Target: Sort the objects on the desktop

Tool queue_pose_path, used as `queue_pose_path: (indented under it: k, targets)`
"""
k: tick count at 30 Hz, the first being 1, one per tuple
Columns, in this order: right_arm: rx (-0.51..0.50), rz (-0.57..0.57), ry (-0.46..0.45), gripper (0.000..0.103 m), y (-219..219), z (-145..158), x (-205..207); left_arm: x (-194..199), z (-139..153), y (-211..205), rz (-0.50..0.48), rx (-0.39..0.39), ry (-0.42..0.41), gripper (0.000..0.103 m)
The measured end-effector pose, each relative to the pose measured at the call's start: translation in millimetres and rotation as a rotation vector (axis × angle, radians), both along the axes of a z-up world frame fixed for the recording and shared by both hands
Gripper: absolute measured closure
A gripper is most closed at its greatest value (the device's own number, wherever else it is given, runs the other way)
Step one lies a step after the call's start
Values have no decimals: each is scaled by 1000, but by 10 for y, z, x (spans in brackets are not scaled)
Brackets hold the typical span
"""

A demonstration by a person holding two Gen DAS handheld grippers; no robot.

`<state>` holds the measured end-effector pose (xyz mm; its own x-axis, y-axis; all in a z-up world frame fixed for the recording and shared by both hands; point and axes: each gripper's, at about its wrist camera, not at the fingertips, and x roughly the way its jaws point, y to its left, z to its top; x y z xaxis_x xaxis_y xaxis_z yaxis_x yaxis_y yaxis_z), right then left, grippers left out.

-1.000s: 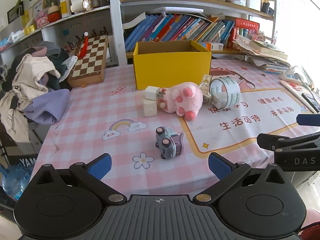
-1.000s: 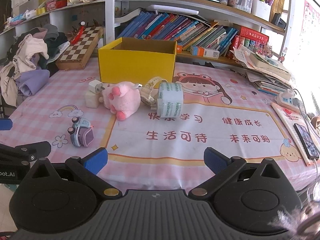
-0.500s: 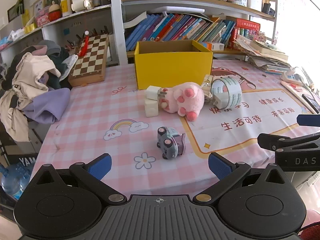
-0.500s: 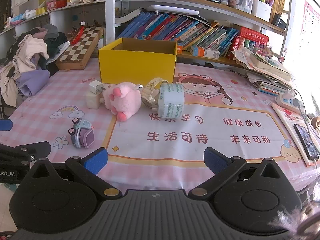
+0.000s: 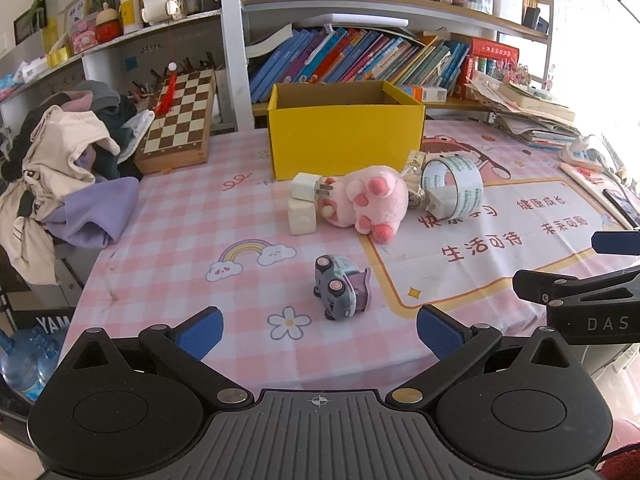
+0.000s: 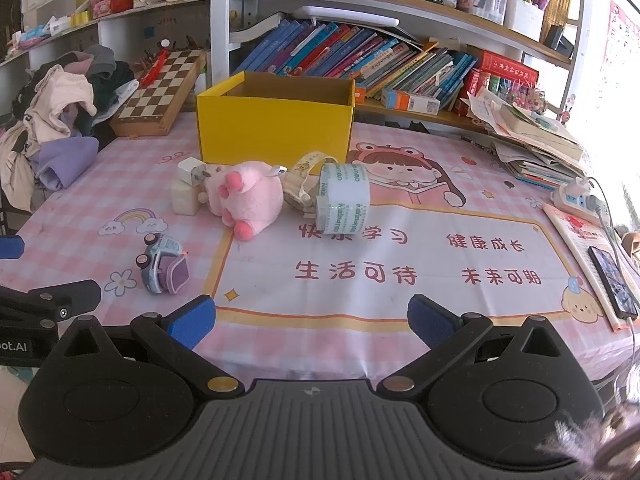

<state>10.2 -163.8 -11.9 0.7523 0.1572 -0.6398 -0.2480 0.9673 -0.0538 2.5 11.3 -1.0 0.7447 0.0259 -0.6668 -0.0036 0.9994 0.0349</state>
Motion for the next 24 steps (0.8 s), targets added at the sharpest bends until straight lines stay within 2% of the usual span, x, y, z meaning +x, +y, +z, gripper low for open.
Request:
queue_pose_path:
  k: [24]
  targets:
    - [-5,-4,4,0,30,10,16,18,21,-23,-12,4,0,0]
